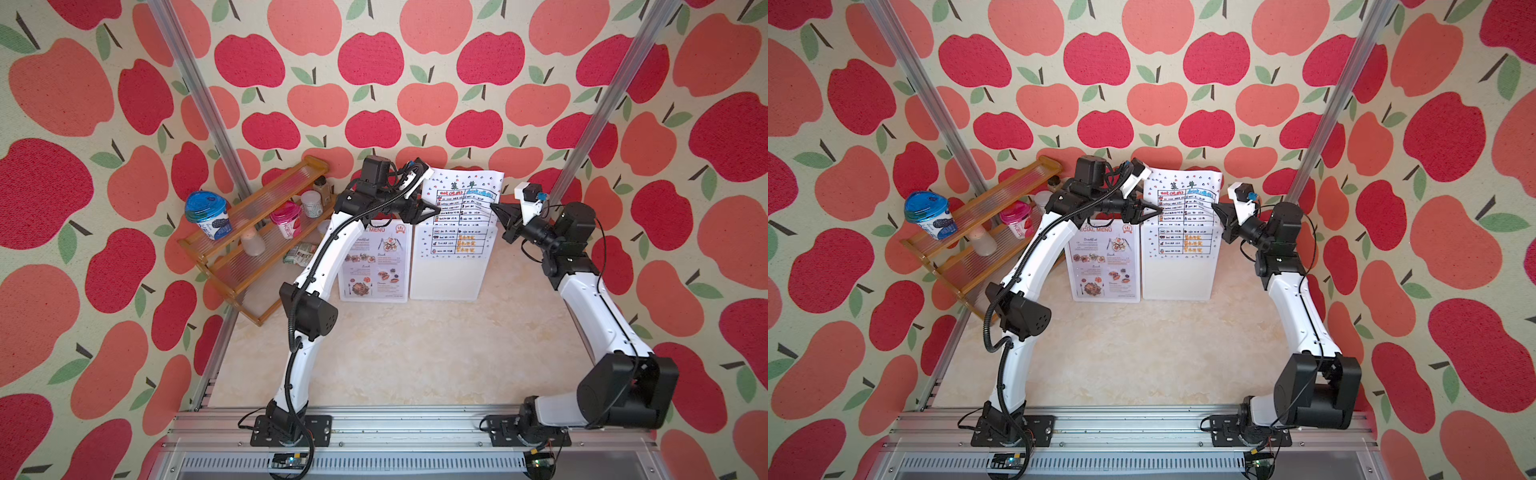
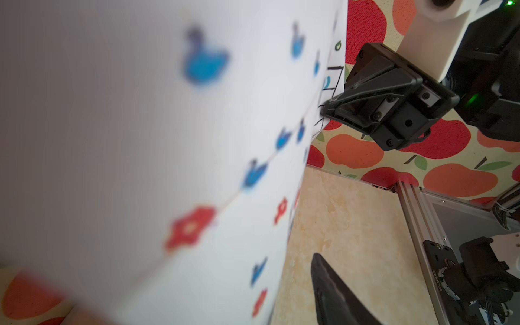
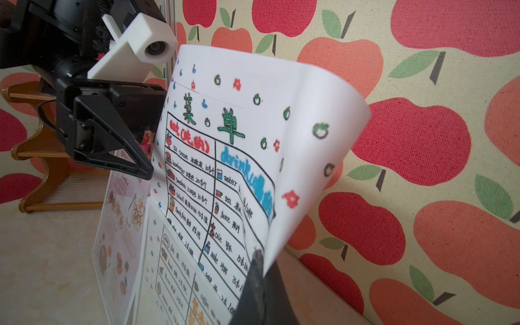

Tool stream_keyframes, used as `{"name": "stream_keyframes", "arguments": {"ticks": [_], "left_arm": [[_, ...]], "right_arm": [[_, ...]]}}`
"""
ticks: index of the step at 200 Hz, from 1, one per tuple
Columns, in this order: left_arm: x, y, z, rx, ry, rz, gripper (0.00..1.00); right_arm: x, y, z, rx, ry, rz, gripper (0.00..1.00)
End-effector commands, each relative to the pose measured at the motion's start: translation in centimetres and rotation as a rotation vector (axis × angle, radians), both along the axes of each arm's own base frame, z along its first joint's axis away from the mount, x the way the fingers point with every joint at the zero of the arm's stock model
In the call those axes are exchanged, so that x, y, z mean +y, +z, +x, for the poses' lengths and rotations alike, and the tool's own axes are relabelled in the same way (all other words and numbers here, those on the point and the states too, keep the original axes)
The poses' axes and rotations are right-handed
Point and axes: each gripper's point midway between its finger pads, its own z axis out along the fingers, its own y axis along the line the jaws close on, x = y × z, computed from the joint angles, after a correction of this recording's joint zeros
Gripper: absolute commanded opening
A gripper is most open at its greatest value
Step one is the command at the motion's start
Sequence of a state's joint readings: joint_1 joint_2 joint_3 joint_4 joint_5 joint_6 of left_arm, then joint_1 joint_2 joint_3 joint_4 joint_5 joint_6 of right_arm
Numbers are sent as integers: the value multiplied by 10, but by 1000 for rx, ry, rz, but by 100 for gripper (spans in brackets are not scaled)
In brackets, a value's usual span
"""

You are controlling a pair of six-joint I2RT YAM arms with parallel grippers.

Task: Insert the menus into the narrow rack
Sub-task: Insert the menu into the narrow rack.

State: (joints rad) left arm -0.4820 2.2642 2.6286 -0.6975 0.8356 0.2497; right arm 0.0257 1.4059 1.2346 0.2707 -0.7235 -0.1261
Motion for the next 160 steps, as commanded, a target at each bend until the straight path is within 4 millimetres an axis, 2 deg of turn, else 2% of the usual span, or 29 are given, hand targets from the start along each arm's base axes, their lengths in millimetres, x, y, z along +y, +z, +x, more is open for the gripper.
{"name": "stream_keyframes", "arguments": {"ticks": [1, 98, 137, 160], "left_arm": [[2, 24, -1, -65, -3, -40, 63], [1, 14, 1, -37, -8, -32, 43], [1, 8, -1, -17, -14, -20, 32], [1, 5, -2, -2, -17, -13, 29]], "right_arm": [[-3, -3, -9, 14, -2, 2, 3], [-6, -20, -7, 53, -14, -8, 3], [-9, -29, -6, 73, -27, -8, 3], [-10, -32, -7, 81, -34, -4, 3]]}}
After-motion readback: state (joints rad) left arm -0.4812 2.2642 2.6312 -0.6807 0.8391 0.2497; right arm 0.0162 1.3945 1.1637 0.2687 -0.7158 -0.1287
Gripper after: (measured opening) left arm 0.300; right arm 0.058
